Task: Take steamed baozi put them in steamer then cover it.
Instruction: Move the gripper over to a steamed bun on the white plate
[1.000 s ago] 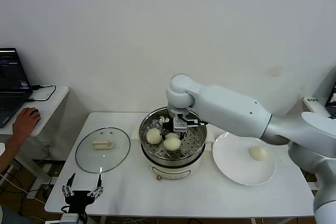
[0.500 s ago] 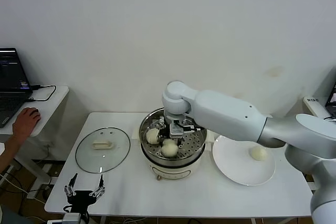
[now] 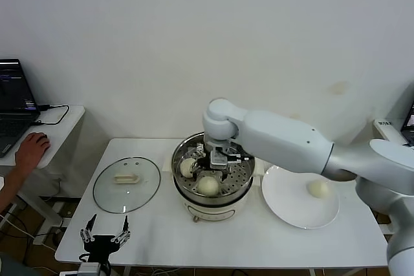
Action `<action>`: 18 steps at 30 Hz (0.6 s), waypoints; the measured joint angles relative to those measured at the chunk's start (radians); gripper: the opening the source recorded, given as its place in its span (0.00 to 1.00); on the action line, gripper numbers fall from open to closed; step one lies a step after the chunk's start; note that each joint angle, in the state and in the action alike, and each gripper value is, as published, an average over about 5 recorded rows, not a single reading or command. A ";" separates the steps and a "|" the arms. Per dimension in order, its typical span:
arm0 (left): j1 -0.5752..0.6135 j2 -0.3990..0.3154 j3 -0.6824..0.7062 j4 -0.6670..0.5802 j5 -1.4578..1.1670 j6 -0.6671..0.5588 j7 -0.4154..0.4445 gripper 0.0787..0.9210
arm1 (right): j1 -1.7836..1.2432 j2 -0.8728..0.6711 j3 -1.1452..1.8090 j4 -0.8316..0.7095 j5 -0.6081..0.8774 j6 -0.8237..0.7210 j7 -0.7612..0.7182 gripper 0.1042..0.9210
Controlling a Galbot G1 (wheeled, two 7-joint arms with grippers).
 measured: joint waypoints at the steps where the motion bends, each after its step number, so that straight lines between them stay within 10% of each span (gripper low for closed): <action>1: 0.000 0.001 0.001 -0.002 0.000 0.000 0.001 0.88 | 0.005 -0.006 0.008 -0.001 0.004 -0.007 0.000 0.88; 18: 0.024 0.019 0.047 -0.030 0.007 0.006 0.011 0.88 | 0.085 -0.287 0.102 -0.038 0.255 -0.437 0.022 0.88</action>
